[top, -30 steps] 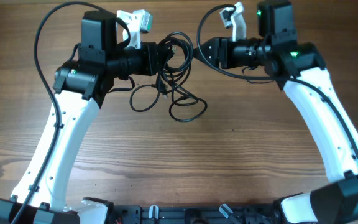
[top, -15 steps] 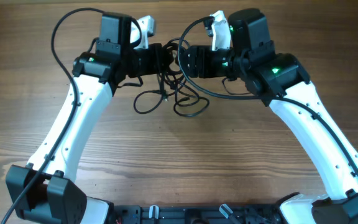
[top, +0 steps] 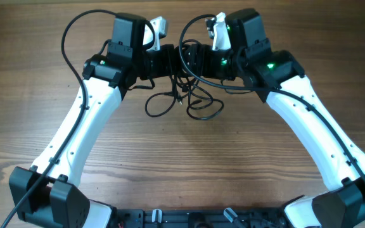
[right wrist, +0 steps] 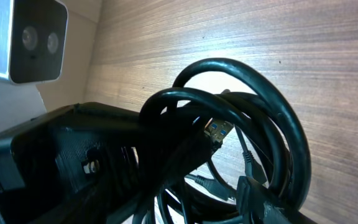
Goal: Untangle cables
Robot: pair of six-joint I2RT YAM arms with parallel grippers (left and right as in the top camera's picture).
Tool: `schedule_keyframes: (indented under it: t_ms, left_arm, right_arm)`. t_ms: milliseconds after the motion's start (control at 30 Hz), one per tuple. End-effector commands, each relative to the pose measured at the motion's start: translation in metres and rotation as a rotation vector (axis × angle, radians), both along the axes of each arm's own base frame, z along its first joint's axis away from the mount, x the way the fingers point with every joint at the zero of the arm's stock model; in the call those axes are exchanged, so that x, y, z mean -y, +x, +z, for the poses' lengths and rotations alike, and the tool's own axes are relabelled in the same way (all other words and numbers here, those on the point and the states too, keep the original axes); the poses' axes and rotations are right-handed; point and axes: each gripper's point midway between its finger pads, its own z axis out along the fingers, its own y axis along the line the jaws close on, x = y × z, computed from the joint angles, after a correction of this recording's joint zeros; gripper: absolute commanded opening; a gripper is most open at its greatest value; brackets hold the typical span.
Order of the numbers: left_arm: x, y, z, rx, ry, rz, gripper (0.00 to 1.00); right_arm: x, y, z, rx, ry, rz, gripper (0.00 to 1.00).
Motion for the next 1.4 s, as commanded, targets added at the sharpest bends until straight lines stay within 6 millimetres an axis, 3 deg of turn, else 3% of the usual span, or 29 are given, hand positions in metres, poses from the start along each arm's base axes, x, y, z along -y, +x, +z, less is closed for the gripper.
schedule_keyframes:
  t_ms: [0, 267, 400, 567, 733, 833, 900, 967, 1133, 1233, 1367]
  left_arm:
    - [0.001, 0.002, 0.004, -0.002, -0.018, 0.013, 0.04]
    - [0.001, 0.006, 0.008, -0.01, -0.047, 0.045, 0.04]
    - [-0.009, 0.013, 0.007, -0.001, -0.028, 0.084, 0.04]
    - [-0.009, 0.01, 0.005, -0.015, -0.029, 0.077, 0.04]
    - [-0.002, 0.007, 0.009, -0.012, -0.056, 0.047, 0.04]
    - [0.002, 0.01, 0.015, 0.011, -0.079, 0.032, 0.04]
    - [0.004, 0.011, 0.02, 0.029, -0.095, 0.021, 0.04]
    - [0.006, 0.014, 0.032, 0.062, -0.151, -0.011, 0.04]
    - [-0.002, 0.011, 0.106, 0.241, -0.422, -0.222, 0.04]
    - [-0.015, 0.01, 0.12, 0.257, -0.474, -0.242, 0.04]
    - [-0.034, 0.008, 0.141, 0.347, -0.511, -0.305, 0.04]
  right_arm:
    - [-0.004, 0.001, -0.003, -0.042, 0.011, -0.011, 0.67]
    - [0.001, -0.006, -0.013, -0.068, -0.026, -0.002, 0.69]
    - [0.022, 0.004, -0.026, -0.075, -0.122, -0.117, 0.68]
    - [0.038, 0.018, -0.03, -0.07, -0.146, -0.195, 0.68]
    - [0.032, 0.025, -0.069, -0.152, -0.183, -0.184, 0.64]
    - [0.016, 0.027, -0.087, -0.205, -0.138, -0.131, 0.61]
    - [0.026, 0.032, -0.093, -0.217, -0.163, -0.179, 0.55]
    - [0.047, 0.038, -0.099, -0.237, -0.198, -0.235, 0.52]
    - [0.099, 0.037, -0.139, -0.36, -0.253, -0.313, 0.43]
    - [0.112, 0.032, -0.155, -0.4, -0.27, -0.33, 0.42]
    - [0.121, 0.033, -0.157, -0.388, -0.295, -0.326, 0.44]
